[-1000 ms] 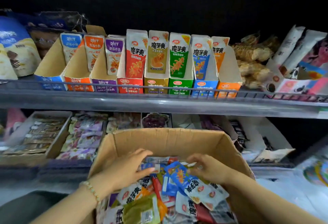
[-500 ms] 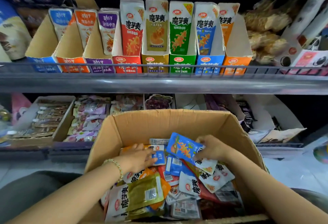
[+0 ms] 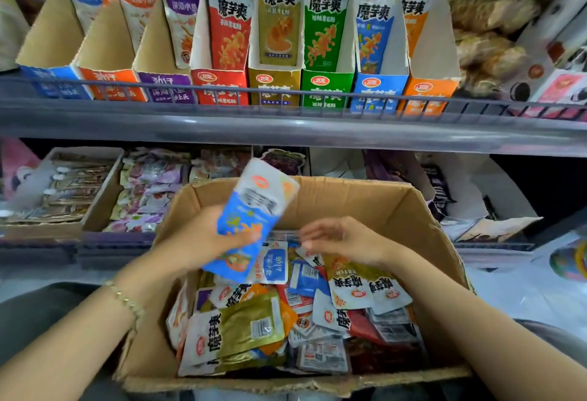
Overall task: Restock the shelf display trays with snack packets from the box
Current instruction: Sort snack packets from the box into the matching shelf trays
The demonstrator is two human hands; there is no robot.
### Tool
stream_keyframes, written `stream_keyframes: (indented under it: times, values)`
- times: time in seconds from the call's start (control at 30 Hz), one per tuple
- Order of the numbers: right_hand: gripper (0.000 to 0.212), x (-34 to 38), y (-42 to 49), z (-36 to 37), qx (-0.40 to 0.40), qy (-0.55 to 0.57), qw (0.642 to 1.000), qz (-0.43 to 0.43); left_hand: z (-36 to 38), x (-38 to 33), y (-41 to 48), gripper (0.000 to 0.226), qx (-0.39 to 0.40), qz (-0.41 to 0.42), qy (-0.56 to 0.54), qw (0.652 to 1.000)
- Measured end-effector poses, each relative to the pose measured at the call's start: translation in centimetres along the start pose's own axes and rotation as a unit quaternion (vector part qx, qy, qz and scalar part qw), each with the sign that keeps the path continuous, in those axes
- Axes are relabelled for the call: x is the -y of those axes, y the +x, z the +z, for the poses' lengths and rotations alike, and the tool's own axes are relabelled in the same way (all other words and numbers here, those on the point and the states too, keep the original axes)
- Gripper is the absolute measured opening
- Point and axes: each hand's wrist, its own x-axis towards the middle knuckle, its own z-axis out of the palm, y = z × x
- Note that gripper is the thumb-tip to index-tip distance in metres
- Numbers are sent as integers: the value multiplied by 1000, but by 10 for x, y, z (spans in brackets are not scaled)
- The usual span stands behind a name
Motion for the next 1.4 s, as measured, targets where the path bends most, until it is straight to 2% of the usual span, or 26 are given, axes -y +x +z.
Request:
stream_keyframes:
  times: [0.03, 0.1, 0.17, 0.23, 0.33, 0.43, 0.5, 0.57, 0.67, 0.7, 0.77, 0.83, 0.97, 1.03, 1.13, 1.2, 1.27, 1.4]
  values:
    - [48, -12, 7, 3, 31, -92, 995, 18, -9, 2, -2, 14, -40, -11, -66, 997]
    - [70, -35, 16, 14, 99, -216, 969, 60, -21, 5, -7, 21, -64, -26, -162, 984]
    - [84, -51, 21, 26, 132, -265, 952, 76, -24, 6, -11, 24, -59, -31, -197, 978]
    - [87, -60, 23, 31, 115, -274, 952, 73, -22, 7, -14, 25, -59, -42, -221, 972]
    - [80, -68, 26, 34, 64, -268, 961, 40, -18, 7, -18, 24, -50, -53, -237, 969]
    - [42, -67, 27, 32, 27, -200, 979, 13, -13, 7, -18, 23, -43, -63, -242, 967]
    - [30, -57, 25, 26, -7, -125, 992, -8, -9, 8, -17, 23, -43, -72, -256, 963]
    - [27, -50, 24, 18, -12, -86, 996, -3, -5, 8, -16, 24, -34, -84, -266, 960]
    - [59, -57, 25, 20, 71, -180, 981, 34, 1, 7, -15, 22, -25, -97, -273, 957]
    - [63, -61, 24, 23, 90, -213, 972, 41, 1, 6, -14, 22, -24, -100, -276, 956]
    - [46, -64, 25, 28, 92, -232, 968, 37, 2, 5, -14, 23, -18, -105, -279, 954]
    - [38, -63, 26, 30, 87, -238, 967, 35, 2, 5, -15, 25, -12, -112, -276, 954]
    - [26, -58, 24, 31, 112, -99, 988, 35, 3, 3, -15, 24, -15, -131, -296, 946]
    - [21, -52, 22, 31, 111, -89, 989, 42, 2, 2, -15, 25, -19, -141, -316, 938]
    - [29, -38, 18, 26, 91, -72, 993, 35, 2, 0, -14, 25, -15, -153, -322, 934]
    - [25, -20, 14, 16, 38, -14, 999, 25, 2, -2, -15, 25, -15, -155, -328, 932]
    - [19, 2, 10, 5, -51, 111, 992, 0, 0, -4, -16, 25, -18, -152, -325, 933]
    - [25, 40, -7, -8, -203, 261, 938, -102, -2, -10, -20, 34, 2, -151, -314, 937]
